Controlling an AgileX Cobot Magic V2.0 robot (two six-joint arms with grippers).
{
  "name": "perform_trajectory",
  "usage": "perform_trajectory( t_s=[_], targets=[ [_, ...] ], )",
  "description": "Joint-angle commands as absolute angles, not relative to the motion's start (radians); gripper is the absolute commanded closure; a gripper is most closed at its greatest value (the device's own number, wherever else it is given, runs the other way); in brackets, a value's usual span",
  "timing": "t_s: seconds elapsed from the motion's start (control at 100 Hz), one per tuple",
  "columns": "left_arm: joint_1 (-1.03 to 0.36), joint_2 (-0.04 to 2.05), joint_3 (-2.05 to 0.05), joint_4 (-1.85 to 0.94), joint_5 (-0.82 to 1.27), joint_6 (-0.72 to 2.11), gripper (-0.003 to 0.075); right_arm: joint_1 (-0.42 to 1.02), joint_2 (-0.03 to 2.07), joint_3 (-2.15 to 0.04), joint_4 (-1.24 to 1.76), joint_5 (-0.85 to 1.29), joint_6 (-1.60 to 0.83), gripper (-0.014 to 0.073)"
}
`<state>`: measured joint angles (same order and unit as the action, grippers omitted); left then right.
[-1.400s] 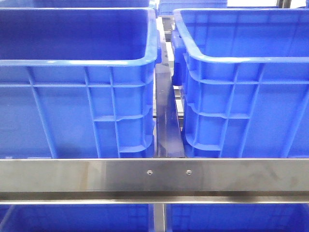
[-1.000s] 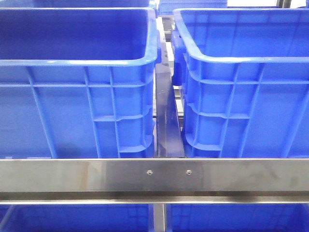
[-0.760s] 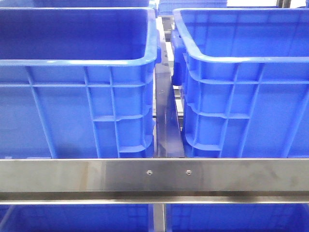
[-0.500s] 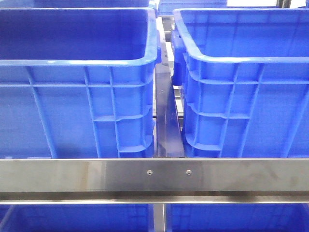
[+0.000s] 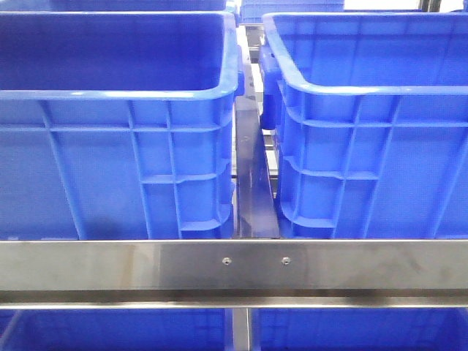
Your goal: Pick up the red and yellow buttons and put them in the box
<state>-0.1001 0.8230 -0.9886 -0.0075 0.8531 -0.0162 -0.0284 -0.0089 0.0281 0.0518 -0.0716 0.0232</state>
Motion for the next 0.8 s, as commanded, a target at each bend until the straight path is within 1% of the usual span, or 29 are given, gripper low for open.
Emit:
perform_trajectory(
  t_s=[0.0,0.15,0.36,0.46,0.53,0.6,0.65,0.67,0.72,0.79],
  targets=[
    [-0.097,0.881,-1.046,-0.01,0.817,-0.011,0.0739,-0.027,-0.031,0.008,0.042,-0.153,0.02,0.0662],
    [-0.097,0.944,-1.049,-0.01,0.817,-0.011,0.0739,-0.027,-0.031,0.008,0.042,-0.153,0.02,0.0662],
    [-0.097,0.979,-1.049,-0.01,0.817,-0.011,0.0738,-0.027,-0.031,0.008,0.042,-0.153,0.02,0.0662],
    [-0.097,0.988,-1.049,-0.01,0.806,-0.011,0.0715,-0.027,-0.031,0.008,0.042,-0.153,0.02,0.0662],
    [-0.097,0.994,-1.049,-0.01,0.801,-0.011,0.0659,-0.027,-0.031,0.008,0.042,-0.153,0.02,0.0662],
    [-0.097,0.999,-1.049,-0.01,0.801,-0.011,0.0573,-0.027,-0.031,0.008,0.042,-0.153,0.02,0.0662],
    [-0.097,1.003,-1.049,-0.01,0.8,-0.011,0.0485,-0.027,-0.031,0.008,0.042,-0.153,0.02,0.0662],
    [-0.097,1.003,-1.049,-0.01,0.799,-0.011,0.0461,-0.027,-0.031,0.008,0.042,-0.153,0.02,0.0662],
    [-0.097,1.005,-1.049,-0.01,0.799,-0.011,0.0368,-0.027,-0.031,0.008,0.042,-0.153,0.02,0.0662],
    [-0.097,1.007,-1.049,-0.018,0.785,-0.015,0.0276,-0.027,-0.031,0.008,0.042,-0.153,0.02,0.0662]
  ],
)
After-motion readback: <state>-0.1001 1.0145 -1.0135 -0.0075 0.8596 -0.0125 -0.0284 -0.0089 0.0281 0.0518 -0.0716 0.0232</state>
